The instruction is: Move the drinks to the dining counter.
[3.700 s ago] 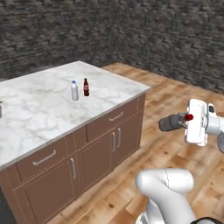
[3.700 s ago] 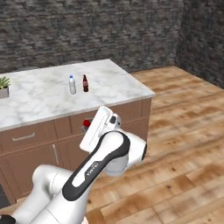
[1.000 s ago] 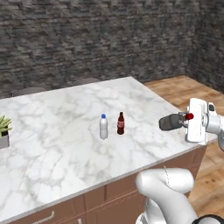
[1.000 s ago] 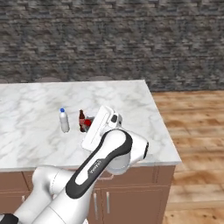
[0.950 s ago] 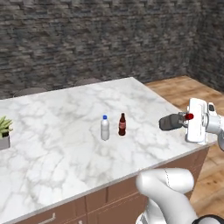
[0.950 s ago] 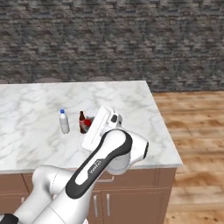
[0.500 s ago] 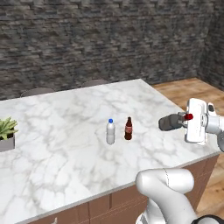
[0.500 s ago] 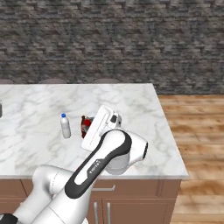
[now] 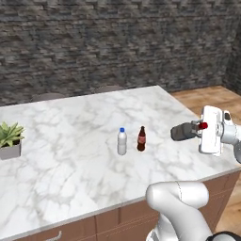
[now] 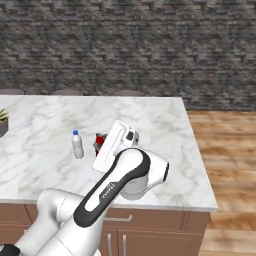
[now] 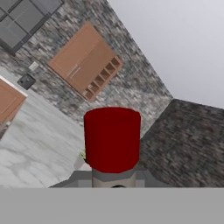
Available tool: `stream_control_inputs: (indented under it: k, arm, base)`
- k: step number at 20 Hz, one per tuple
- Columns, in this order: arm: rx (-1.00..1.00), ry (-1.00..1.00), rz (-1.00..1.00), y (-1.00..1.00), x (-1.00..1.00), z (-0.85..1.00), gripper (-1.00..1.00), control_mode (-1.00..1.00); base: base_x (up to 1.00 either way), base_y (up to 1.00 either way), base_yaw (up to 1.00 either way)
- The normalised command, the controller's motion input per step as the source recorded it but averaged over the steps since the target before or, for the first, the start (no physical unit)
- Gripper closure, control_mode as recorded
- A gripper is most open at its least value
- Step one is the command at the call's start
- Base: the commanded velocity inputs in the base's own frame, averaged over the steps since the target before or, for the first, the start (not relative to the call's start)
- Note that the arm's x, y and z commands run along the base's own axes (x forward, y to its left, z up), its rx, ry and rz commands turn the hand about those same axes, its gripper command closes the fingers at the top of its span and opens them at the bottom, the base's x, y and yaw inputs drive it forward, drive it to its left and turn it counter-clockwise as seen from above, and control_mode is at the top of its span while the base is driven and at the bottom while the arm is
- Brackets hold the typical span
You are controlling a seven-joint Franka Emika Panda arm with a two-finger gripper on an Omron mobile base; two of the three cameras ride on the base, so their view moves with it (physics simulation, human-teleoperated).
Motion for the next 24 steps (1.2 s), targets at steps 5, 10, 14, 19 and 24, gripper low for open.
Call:
stream_control_inputs:
  k: [5, 10, 14, 19, 24]
  arm:
    - [0.00, 0.00, 0.00, 0.00, 0.00, 0.00, 1.00, 1.00]
    - [0.00, 0.00, 0.00, 0.00, 0.00, 0.00, 1.00, 1.00]
    - [0.00, 0.00, 0.00, 0.00, 0.00, 0.00, 1.00, 1.00]
    - [0.00, 0.00, 0.00, 0.00, 0.00, 0.00, 1.00, 1.00]
    - [0.00, 0.00, 0.00, 0.00, 0.00, 0.00, 1.00, 1.00]
  base:
    - [0.65, -0.01, 0.16]
    - [0.71, 0.00, 0.19]
    - [0.54, 0.00, 0.20]
    - [0.54, 0.00, 0.18]
    - [0.35, 0.00, 0.13]
